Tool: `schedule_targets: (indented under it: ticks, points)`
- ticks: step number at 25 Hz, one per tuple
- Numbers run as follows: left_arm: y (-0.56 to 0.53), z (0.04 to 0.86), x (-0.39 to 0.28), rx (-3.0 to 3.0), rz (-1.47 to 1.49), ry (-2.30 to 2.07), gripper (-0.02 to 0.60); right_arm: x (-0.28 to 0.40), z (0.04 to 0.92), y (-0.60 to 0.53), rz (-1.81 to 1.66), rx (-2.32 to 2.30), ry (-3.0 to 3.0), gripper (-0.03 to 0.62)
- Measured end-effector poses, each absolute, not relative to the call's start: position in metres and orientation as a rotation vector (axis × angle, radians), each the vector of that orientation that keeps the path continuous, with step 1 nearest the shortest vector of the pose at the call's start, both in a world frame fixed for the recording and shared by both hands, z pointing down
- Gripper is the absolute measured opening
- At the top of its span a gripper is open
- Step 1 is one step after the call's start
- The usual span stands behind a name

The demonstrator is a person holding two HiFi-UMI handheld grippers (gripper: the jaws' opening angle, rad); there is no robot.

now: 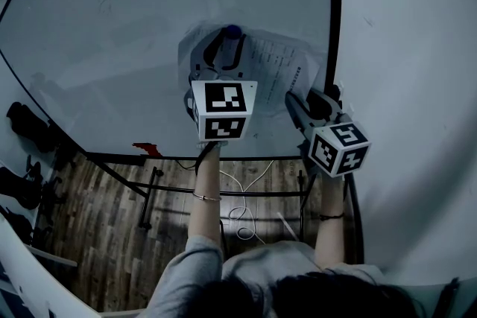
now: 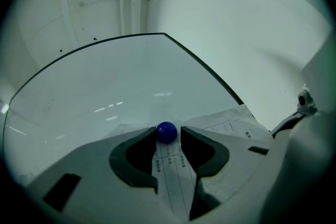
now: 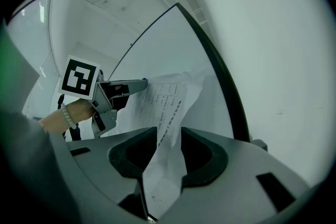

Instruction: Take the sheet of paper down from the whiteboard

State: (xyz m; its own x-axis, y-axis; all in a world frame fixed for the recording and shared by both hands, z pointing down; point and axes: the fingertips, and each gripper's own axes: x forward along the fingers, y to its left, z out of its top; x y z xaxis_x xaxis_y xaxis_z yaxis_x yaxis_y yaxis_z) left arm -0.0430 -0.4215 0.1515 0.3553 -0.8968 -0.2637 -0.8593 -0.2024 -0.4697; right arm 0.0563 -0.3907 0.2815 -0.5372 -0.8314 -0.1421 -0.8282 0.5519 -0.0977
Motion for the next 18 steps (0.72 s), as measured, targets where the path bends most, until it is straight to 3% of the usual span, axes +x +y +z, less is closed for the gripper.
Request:
schedule_targets:
  ticks: [2,4,7,18]
  points:
    - [-0.4243,0.1519,-0.0429,-2.054,-0.088,1.521,0.13,0.0551,0.2818,-0.3923,-0.033,-1.406,2.615,0.137]
    - [-0.426,0.1522,-0.0438,-2.05,-0.074,1.518,0.129,0.0536,0.2818,-0.393,-0.037,-1.397,2.613,0.061]
    - [-0.4255,0.1531,-0.046,-2.05,-0.068,1.522,0.129,0.051,0.28,-0.3929,-0.039,-1.366,2.605,0.005]
    - [-0.4232,0.1435,-0.044,-2.061,-0.049,1.535,0.127,0.0478,0.2826,-0.3928,-0.11,-1.312,2.666,0.0]
